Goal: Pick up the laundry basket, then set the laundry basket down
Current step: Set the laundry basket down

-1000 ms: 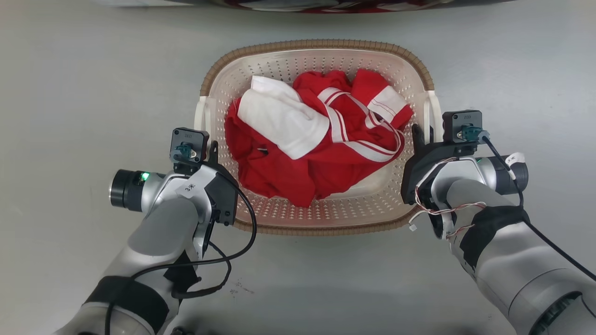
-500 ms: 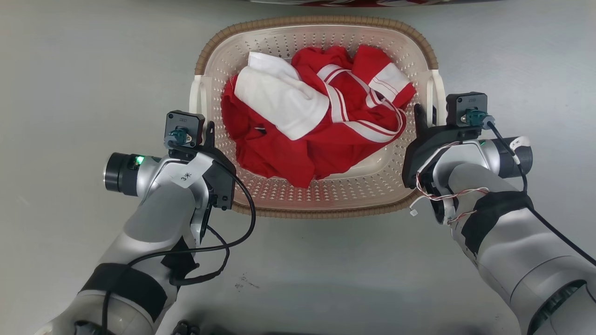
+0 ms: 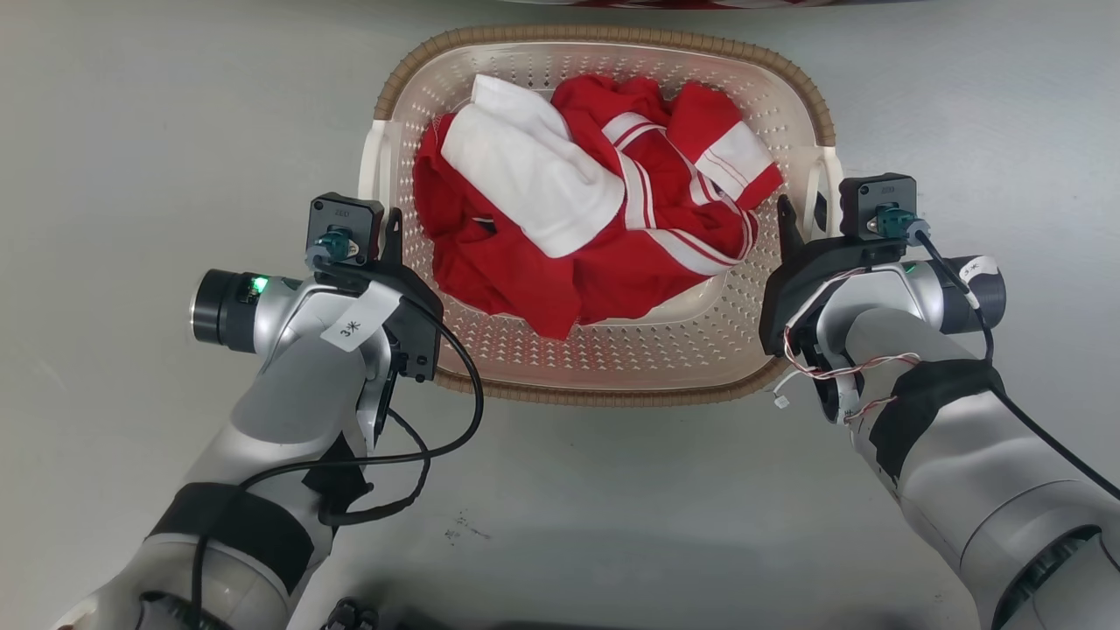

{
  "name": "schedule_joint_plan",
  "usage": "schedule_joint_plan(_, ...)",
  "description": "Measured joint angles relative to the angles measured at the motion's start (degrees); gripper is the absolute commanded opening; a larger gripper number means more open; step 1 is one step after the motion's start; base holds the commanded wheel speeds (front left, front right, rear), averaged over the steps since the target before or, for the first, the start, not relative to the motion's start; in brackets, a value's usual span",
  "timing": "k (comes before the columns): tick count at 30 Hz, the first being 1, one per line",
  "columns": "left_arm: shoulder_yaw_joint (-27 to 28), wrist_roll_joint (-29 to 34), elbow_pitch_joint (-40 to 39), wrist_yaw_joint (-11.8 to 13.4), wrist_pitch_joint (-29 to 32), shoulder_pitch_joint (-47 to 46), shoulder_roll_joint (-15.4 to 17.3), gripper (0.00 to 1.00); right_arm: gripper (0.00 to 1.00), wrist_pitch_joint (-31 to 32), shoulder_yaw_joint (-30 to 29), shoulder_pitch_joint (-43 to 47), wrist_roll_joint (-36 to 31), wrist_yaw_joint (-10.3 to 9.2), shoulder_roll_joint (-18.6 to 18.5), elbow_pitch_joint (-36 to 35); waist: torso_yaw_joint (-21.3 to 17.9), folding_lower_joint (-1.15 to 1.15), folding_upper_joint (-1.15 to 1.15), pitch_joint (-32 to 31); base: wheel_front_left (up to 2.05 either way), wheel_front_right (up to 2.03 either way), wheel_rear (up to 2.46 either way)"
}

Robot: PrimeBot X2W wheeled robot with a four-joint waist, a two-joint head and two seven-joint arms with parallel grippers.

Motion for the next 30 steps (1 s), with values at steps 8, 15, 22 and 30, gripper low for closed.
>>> schedule_joint_plan(8,0.0,0.0,0.6,0.0,-0.1,-0.1,-0.1,0.55,1.00,-0.3,0.2,-0.1,0.0,0.23,0.2,0.0,0.2,0.00,0.00,0.0,0.00,0.00,0.00)
schedule_joint_plan(15,0.0,-0.1,0.8,0.1,-0.2,-0.1,-0.1,1.00,1.00,-0.6,0.3,-0.3,-0.5,0.23,0.3,0.2,0.2,0.00,0.00,-0.3,0.00,0.00,0.00)
schedule_joint_plan(22,0.1,-0.1,1.5,0.1,-0.6,0.1,-0.2,1.00,1.00,-1.0,0.2,-0.5,-0.6,0.23,0.3,0.5,0.1,0.00,0.00,-1.7,0.00,0.00,0.00)
schedule_joint_plan(30,0.3,-0.4,1.8,0.1,-1.3,0.4,-0.2,1.00,1.00,-1.5,-0.1,-0.1,-0.6,0.23,0.3,0.3,-0.4,0.00,0.00,-4.7,0.00,0.00,0.00)
